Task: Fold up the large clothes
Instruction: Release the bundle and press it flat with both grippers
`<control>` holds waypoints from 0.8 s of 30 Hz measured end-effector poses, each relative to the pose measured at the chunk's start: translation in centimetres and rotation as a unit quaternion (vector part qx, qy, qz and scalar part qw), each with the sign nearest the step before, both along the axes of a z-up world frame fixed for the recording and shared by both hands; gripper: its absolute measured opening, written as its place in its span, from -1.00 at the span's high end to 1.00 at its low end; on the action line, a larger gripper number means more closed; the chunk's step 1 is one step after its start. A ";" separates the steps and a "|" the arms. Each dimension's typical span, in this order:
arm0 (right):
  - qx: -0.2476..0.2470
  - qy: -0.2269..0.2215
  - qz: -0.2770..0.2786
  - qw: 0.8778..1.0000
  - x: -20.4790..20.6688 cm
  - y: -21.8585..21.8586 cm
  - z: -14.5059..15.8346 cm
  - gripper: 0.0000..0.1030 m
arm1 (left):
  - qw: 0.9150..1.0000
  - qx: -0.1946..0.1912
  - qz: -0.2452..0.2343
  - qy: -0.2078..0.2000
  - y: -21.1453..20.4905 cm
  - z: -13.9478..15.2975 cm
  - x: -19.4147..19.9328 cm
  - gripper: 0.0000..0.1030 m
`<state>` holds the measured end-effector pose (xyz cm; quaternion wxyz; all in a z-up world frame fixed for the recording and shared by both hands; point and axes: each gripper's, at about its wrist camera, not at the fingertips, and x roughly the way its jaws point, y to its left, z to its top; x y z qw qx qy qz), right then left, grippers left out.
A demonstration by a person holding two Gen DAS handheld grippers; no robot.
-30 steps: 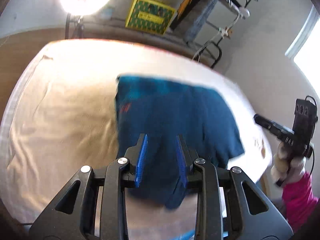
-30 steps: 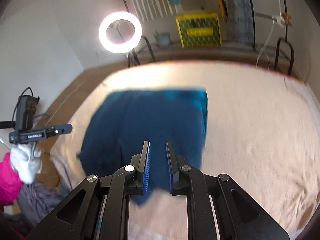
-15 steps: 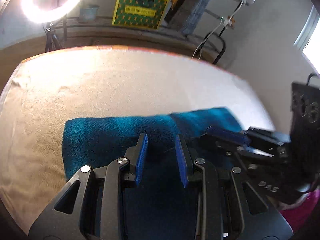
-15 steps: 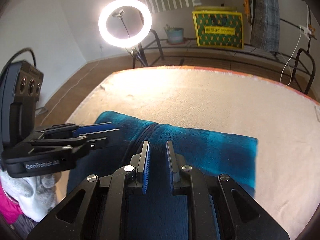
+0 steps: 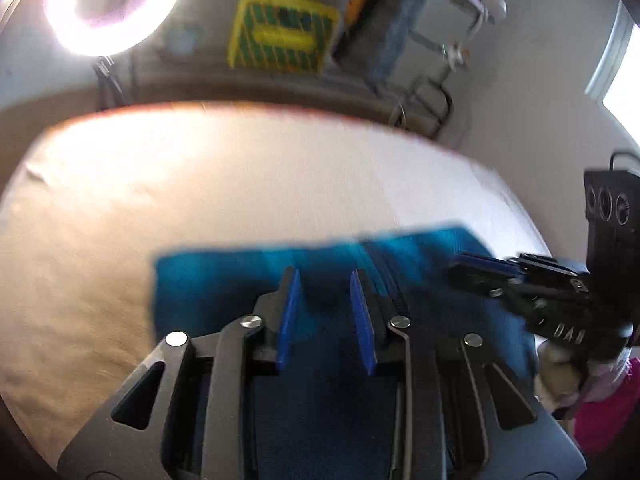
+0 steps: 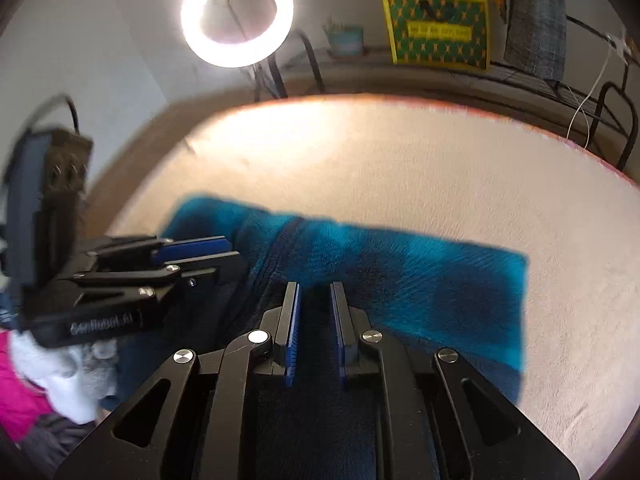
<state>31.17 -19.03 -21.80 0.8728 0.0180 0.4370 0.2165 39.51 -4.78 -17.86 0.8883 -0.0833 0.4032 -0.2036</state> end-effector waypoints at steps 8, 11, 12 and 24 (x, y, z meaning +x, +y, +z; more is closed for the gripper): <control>0.028 0.036 -0.100 0.994 1.7 -6.3 -0.9 0.74 | 0.997 0.038 0.037 0.051 1.5 -4.3 2.7 0.45; -0.009 0.042 -0.092 0.995 1.9 -5.9 -2.6 0.74 | 0.997 0.044 0.036 0.045 1.1 -5.2 2.9 0.43; -0.022 0.038 -0.091 0.995 1.9 -5.6 -2.8 0.75 | 0.997 0.044 0.034 0.048 1.2 -5.2 2.9 0.43; 0.029 0.029 -0.049 0.998 -6.4 -7.4 3.7 0.70 | 0.999 -0.003 -0.008 0.037 4.4 0.1 -4.2 0.43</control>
